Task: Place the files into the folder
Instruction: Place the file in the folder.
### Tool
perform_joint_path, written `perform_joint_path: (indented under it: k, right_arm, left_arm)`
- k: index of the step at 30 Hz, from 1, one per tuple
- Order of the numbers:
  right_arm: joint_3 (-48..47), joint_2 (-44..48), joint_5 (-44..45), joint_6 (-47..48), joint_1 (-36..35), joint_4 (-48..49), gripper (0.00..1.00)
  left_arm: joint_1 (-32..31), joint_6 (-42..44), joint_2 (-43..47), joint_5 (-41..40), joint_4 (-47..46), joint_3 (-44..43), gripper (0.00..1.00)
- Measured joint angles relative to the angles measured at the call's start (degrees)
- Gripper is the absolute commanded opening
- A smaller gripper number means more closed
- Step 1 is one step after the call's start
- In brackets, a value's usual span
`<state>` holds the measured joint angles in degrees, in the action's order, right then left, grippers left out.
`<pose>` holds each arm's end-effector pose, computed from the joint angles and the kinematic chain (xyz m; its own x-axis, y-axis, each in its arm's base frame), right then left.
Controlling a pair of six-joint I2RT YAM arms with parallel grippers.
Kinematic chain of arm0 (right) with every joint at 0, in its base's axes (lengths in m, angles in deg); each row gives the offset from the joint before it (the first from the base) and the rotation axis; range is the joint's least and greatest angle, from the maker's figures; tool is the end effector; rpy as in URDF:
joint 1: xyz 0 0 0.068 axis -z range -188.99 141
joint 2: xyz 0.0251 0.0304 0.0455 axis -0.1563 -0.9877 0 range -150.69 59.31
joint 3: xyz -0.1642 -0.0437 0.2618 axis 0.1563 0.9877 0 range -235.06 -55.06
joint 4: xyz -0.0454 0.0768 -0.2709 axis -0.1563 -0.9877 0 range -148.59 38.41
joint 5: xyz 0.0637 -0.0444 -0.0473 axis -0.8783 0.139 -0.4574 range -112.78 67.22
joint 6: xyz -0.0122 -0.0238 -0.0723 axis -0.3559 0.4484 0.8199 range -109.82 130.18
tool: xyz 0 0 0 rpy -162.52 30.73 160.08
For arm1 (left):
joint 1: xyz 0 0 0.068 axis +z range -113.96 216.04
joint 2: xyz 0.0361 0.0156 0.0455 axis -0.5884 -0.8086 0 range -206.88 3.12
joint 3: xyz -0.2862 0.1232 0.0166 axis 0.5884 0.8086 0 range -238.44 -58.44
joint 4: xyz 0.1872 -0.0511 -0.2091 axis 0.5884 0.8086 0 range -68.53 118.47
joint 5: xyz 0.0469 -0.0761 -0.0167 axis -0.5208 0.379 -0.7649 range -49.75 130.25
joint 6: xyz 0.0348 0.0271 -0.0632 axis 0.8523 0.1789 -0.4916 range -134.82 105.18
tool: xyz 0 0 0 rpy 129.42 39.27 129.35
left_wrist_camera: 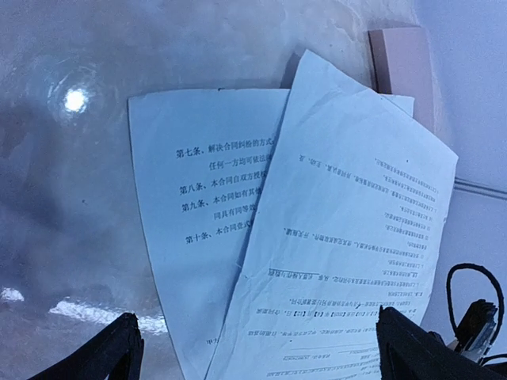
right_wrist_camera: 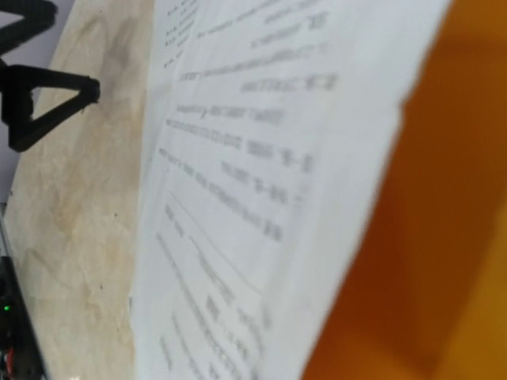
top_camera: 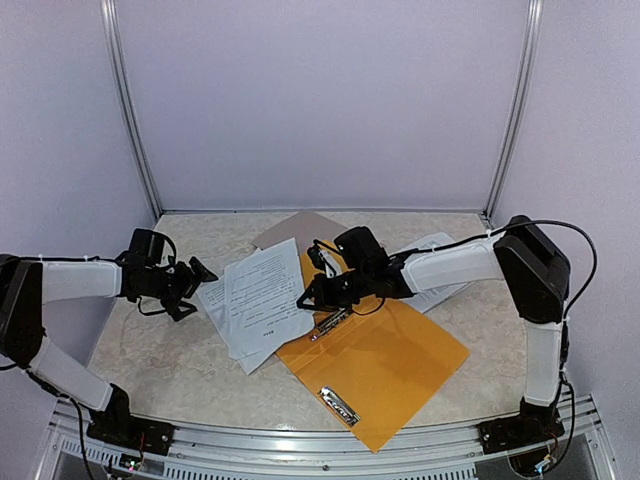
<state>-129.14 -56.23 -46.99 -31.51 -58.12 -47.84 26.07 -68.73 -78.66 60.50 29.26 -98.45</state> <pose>0.3065 0.3953 0.1723 -0.8988 -0.1116 -0.4240 -0.4073 0.5703 0.7134 0.2974 -0.0753 0.1762 -0.7516 -0.6376 -0.1691 -0.3799 0.6280 -0.6792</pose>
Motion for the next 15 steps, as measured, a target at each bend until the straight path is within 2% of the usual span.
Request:
perform_joint_path:
  k: [5,15]
  right_arm:
    - [-7.6,-5.0,-0.5,1.8,-0.9,-3.2,0.20]
    - [-17.8,-10.8,0.7,7.6,-1.5,-14.3,0.52]
  left_arm:
    - [1.4,-2.0,0.7,-3.0,3.2,1.1,0.99]
    - [2.5,-5.1,1.3,-7.3,6.6,1.1,0.99]
